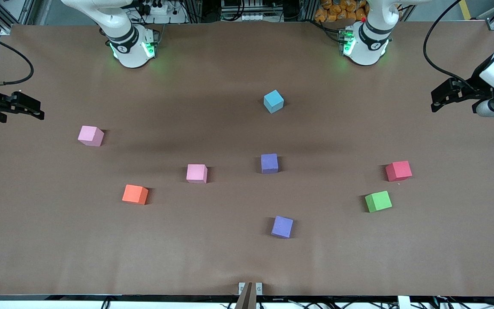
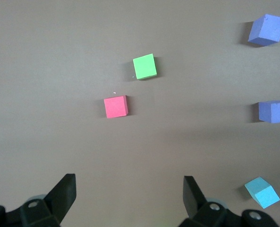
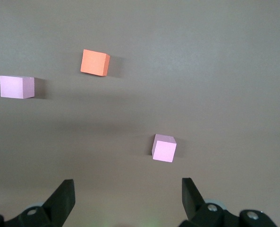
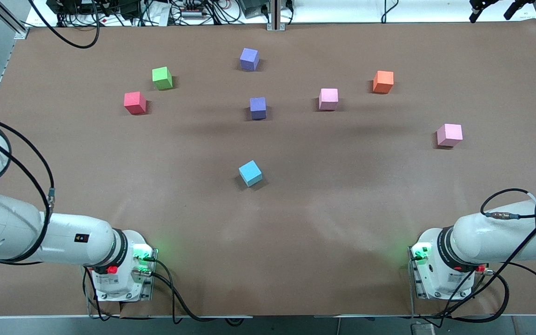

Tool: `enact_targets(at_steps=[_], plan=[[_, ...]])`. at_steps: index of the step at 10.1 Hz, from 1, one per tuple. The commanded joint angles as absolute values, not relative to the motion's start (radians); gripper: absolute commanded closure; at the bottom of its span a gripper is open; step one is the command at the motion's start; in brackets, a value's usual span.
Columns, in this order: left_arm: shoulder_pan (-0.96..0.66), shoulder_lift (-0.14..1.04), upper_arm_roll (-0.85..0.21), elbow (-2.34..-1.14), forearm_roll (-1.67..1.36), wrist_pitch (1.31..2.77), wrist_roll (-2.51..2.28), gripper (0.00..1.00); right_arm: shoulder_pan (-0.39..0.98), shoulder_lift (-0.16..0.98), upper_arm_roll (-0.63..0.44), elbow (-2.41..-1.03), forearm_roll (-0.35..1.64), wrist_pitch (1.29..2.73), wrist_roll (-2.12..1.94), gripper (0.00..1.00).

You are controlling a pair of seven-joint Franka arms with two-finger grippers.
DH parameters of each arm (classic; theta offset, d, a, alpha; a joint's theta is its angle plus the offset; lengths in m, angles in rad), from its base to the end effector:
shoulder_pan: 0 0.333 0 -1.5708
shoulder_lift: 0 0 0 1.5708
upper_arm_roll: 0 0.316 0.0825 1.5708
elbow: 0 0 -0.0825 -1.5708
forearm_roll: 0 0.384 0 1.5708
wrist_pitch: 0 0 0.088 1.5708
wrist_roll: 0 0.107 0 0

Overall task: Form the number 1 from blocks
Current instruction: 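Reach the right gripper to the orange cube while the left gripper reaches the cyan cube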

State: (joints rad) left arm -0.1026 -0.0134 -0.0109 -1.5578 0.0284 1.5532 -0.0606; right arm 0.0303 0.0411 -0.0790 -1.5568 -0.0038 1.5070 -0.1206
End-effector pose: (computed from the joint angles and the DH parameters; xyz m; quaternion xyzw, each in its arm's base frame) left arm 0.5457 -0.0591 0.6365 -0.9995 0.0261 -0.0056 0.0138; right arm 0.5588 -0.0267 0.6029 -0.9983 -0.0358 0.0455 0.0003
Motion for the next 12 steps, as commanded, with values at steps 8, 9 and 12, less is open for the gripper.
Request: enact_targets(at_steps=[8, 9, 12], plan=[[-0.104, -0.001, -0.246, -1.806, -0.166, 1.693, -0.231, 0.0, 0.035, 0.05, -0.077, -1.595, -0.014, 1.573, -0.117, 0.0], [-0.107, -0.005, -0.314, -1.875, -0.166, 1.757, -0.352, 0.0, 0.038, 0.072, -0.077, -1.603, -0.011, 1.609, -0.117, 0.0], [-0.173, 0.006, -0.42, -2.046, -0.215, 1.94, -0.555, 0.0, 0.041, 0.164, -0.075, -1.601, -0.002, 1.705, -0.115, 0.0]])
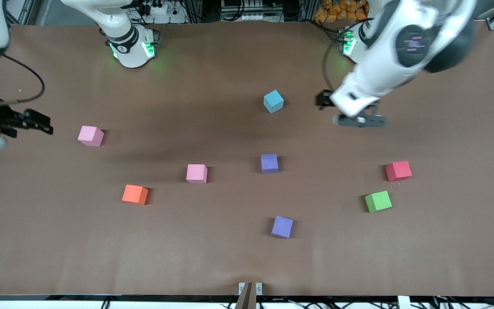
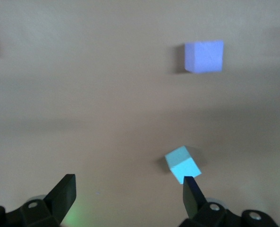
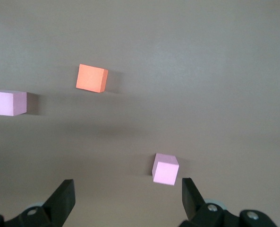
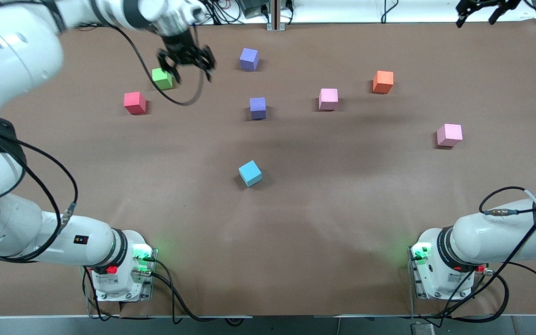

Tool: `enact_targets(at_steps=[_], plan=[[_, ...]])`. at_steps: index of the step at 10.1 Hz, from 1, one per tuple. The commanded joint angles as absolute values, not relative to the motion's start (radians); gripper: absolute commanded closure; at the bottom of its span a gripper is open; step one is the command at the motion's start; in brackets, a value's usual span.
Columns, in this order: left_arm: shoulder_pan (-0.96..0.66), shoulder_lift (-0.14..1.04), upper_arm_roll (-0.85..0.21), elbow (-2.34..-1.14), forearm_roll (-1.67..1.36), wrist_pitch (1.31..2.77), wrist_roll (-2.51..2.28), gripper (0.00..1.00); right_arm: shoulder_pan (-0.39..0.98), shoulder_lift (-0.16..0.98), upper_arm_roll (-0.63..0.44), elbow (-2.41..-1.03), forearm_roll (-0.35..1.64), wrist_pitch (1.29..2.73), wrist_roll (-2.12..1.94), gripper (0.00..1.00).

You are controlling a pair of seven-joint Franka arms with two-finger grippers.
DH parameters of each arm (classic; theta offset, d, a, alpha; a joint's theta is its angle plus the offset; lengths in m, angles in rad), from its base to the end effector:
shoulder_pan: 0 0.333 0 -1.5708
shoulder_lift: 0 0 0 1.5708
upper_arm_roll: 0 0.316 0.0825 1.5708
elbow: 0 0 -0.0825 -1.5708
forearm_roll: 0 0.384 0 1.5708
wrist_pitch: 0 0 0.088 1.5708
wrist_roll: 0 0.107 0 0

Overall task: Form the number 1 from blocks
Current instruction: 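Reach the right gripper to the orange cube while the left gripper reaches the cyan cube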

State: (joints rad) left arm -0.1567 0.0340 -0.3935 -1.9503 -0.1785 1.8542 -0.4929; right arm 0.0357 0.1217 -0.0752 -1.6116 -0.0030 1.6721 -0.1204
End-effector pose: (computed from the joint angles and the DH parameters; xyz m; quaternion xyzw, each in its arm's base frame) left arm 0.4638 -0.2988 0.4525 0.9939 0.0015 -0.1002 0.0466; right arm 0.5934 -0.0215 0.5439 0.9987 0.0408 -0.0308 0.0036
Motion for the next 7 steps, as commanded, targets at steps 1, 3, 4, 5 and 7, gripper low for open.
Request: enact_targets(at_steps=[1, 3, 4, 5, 7], plan=[[-0.214, 0.021, -0.428, -2.084, -0.222, 2.003, -0.616, 0.0, 0.055, 0.199, -0.074, -1.6, 0.011, 1.741, -0.115, 0.0], [-0.293, 0.092, -0.428, -2.105, -0.245, 2.08, -0.763, 0.0, 0.069, 0.273, -0.074, -1.597, 0.038, 1.82, -0.115, 0.0], [-0.332, 0.132, -0.426, -2.105, -0.245, 2.121, -0.822, 0.0, 0.077, 0.309, -0.075, -1.595, 0.069, 1.863, -0.115, 0.0], [-0.365, 0.171, -0.423, -2.105, -0.244, 2.167, -0.872, 0.0, 0.09, 0.348, -0.075, -1.595, 0.102, 1.908, -0.114, 0.0], [-0.423, 0.254, -0.405, -2.109, -0.235, 2.222, -0.912, 0.0, 0.115, 0.434, -0.077, -1.595, 0.12, 2.029, -0.066, 0.0]])
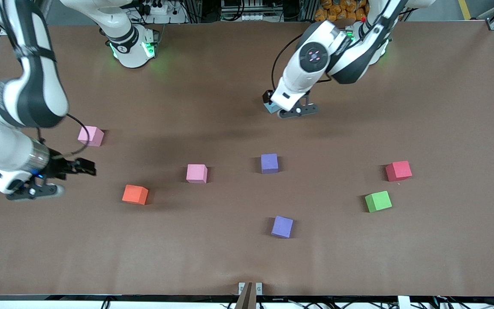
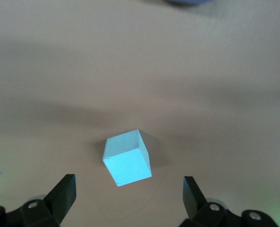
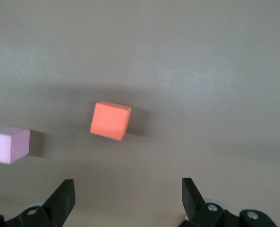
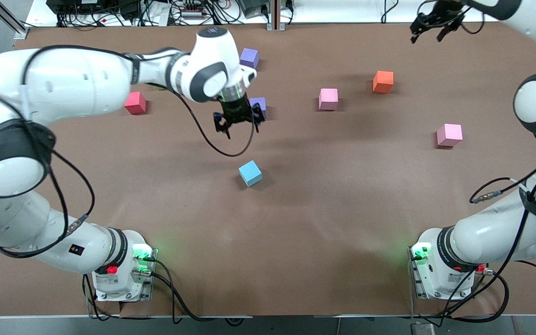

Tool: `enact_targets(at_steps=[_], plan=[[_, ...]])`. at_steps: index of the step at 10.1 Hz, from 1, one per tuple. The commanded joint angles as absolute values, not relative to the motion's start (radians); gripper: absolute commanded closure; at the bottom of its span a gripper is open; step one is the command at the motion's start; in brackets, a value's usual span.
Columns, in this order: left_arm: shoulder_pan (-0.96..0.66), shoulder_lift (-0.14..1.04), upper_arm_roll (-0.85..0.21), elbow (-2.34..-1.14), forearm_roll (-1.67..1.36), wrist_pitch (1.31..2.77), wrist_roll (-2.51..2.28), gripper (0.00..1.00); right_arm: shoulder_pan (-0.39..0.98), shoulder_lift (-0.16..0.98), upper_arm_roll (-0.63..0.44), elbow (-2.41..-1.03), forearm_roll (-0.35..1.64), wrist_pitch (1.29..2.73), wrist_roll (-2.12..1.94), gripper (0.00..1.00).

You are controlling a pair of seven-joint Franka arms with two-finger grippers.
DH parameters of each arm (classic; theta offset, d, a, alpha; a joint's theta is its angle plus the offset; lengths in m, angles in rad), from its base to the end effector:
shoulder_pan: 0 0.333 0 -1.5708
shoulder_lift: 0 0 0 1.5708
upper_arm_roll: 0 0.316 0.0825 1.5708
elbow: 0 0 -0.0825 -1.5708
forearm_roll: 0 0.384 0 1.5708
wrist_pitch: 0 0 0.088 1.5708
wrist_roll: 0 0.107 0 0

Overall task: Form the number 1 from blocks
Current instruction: 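Reach the right gripper to the orange cube while the left gripper reaches the cyan cube, then grasp the orange cube with the right gripper while the left gripper grasps the cyan cube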

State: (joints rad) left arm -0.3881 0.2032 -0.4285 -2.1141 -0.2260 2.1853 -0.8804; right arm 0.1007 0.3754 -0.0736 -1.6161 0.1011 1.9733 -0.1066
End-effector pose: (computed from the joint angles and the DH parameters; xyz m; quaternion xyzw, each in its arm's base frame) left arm 0.3775 -0.4092 0.3194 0.9844 0.1030 -0.1366 0.0417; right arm 0.6623 0.0298 0.4074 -0.9982 -0.0490 0.0071 0.0331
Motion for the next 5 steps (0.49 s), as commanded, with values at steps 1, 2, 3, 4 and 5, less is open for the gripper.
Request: enact_targets(at_steps=[1, 2, 3, 4, 5], plan=[[-0.449, 0.285, -0.393, -2.121, -0.235, 2.255, -0.958, 0.0, 0.139, 0.464, -0.078, -1.595, 0.12, 2.06, 0.018, 0.0], [-0.457, 0.313, -0.388, -2.132, -0.235, 2.287, -1.018, 0.0, 0.179, 0.497, -0.096, -1.594, 0.117, 2.083, 0.094, 0.0], [-0.481, 0.324, -0.388, -2.161, -0.235, 2.325, -1.06, 0.0, 0.22, 0.524, -0.129, -1.595, 0.12, 2.121, 0.156, 0.0], [-0.486, 0.327, -0.388, -2.198, -0.235, 2.371, -1.086, 0.0, 0.251, 0.546, -0.156, -1.598, 0.12, 2.131, 0.194, 0.0], [-0.488, 0.325, -0.39, -2.232, -0.235, 2.403, -1.094, 0.0, 0.271, 0.561, -0.167, -1.603, 0.121, 2.137, 0.198, 0.0]])
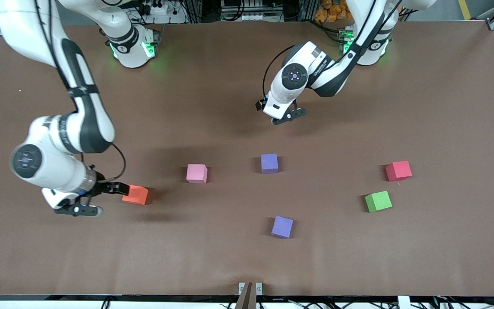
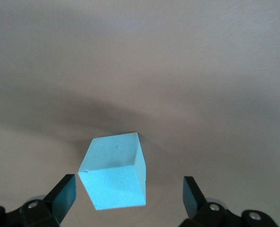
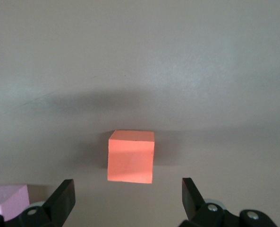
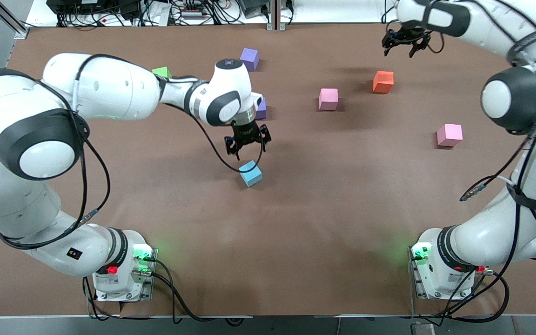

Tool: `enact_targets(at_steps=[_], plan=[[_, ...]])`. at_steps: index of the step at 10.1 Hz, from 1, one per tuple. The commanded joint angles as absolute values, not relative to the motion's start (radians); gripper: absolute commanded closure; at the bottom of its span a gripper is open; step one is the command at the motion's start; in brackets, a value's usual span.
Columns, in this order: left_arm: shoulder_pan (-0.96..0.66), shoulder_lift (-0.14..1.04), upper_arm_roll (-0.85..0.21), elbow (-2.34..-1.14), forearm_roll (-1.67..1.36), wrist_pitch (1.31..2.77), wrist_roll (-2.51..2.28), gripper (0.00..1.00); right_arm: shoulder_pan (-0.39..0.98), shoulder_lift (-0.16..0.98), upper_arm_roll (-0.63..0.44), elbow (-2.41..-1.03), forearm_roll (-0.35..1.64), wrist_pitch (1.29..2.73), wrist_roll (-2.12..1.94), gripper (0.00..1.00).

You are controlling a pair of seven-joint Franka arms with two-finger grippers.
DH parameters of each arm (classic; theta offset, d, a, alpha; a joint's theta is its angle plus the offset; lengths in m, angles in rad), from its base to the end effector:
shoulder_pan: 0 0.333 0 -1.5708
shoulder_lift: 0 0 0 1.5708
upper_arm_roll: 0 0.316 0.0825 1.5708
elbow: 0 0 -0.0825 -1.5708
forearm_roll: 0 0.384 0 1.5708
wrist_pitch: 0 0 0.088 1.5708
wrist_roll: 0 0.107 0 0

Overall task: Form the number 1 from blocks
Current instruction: 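Grasp the orange cube with the right gripper while the left gripper grasps the cyan cube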

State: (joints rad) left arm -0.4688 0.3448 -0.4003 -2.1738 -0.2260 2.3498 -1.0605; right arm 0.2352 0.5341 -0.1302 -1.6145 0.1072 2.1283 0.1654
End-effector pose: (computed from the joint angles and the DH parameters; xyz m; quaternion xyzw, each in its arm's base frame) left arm 0.3498 -0.4212 0.2339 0.9700 0.1839 -0.1582 0.0182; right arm 0.6790 0.0876 0.3161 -0.9986 0.0502 0.0090 0.0110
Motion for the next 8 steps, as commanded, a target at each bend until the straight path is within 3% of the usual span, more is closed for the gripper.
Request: enact_targets(at_steps=[1, 4, 8], plan=[[-0.488, 0.324, -0.39, -2.25, -0.235, 2.41, -1.095, 0.0, 0.275, 0.574, -0.17, -1.608, 0.136, 2.144, 0.198, 0.0], [-0.486, 0.327, -0.394, -2.283, -0.238, 2.465, -1.114, 0.0, 0.296, 0.623, -0.216, -1.608, 0.273, 2.146, 0.199, 0.0], [-0.5, 0.377, -0.399, -2.283, -0.239, 2.532, -1.124, 0.0, 0.316, 0.661, -0.233, -1.612, 0.287, 2.189, 0.198, 0.0]])
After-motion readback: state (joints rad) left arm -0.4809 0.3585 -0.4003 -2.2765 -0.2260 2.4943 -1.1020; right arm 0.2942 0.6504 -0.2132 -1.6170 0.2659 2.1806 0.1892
